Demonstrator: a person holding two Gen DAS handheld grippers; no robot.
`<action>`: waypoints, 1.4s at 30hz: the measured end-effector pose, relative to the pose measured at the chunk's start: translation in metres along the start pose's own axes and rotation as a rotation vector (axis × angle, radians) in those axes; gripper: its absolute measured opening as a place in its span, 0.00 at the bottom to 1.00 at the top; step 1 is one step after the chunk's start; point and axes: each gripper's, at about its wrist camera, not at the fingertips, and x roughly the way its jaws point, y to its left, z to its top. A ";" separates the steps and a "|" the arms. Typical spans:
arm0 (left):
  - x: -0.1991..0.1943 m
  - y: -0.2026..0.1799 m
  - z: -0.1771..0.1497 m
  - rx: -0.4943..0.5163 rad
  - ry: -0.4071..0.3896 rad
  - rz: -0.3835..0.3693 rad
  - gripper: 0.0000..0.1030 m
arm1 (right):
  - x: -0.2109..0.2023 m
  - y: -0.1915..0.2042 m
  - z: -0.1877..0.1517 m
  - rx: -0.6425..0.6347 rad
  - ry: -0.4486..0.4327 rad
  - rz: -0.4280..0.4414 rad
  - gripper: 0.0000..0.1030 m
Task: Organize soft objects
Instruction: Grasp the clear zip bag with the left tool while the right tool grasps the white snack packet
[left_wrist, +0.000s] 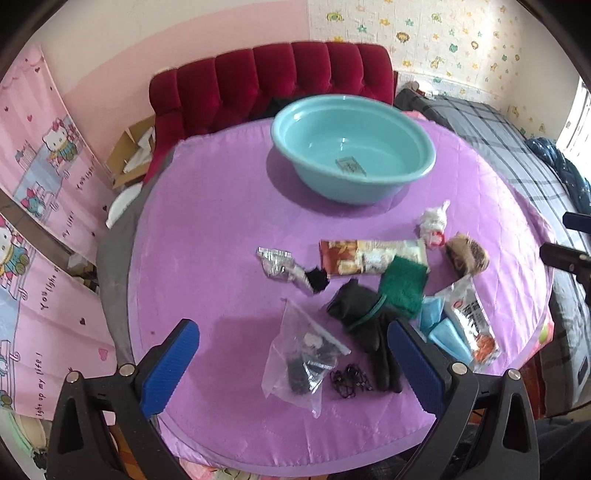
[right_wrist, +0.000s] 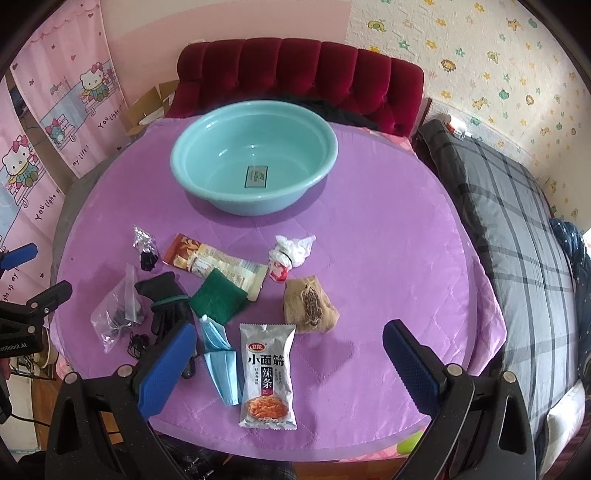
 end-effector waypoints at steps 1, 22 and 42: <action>0.004 0.002 -0.003 -0.003 0.005 -0.007 1.00 | 0.004 -0.001 -0.002 0.002 0.007 -0.002 1.00; 0.108 0.011 -0.050 0.056 0.145 -0.091 1.00 | 0.074 -0.009 -0.049 0.065 0.168 0.000 1.00; 0.116 0.024 -0.048 -0.008 0.141 -0.177 0.38 | 0.140 0.002 -0.076 0.049 0.230 0.026 0.99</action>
